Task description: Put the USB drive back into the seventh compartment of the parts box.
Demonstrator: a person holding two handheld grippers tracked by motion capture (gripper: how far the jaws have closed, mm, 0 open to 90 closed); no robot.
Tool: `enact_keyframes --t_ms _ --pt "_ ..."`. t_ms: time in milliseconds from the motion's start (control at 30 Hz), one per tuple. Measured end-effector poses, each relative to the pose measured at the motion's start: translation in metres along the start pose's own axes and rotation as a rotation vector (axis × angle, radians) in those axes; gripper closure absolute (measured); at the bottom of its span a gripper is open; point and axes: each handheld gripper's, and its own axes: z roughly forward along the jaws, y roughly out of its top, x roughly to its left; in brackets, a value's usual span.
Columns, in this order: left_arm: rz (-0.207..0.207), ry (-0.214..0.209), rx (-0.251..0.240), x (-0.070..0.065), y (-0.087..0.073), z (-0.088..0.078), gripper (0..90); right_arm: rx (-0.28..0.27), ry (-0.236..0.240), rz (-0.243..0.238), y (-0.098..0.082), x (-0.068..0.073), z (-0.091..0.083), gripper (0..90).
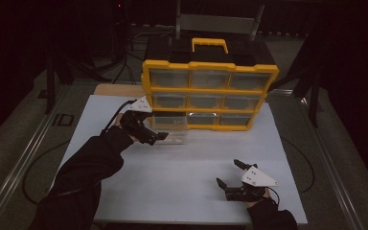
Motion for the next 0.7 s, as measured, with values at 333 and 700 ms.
enact_keyframes --t_ms 333,700 --pt "0.01 0.012 -0.009 -0.007 -0.013 -0.012 0.3 0.002 0.005 -0.01 0.001 0.002 0.001 9.5" --pt "-0.003 0.024 -0.003 -0.008 -0.031 -0.025 0.4 0.002 0.001 -0.008 0.001 0.001 0.002 9.6"
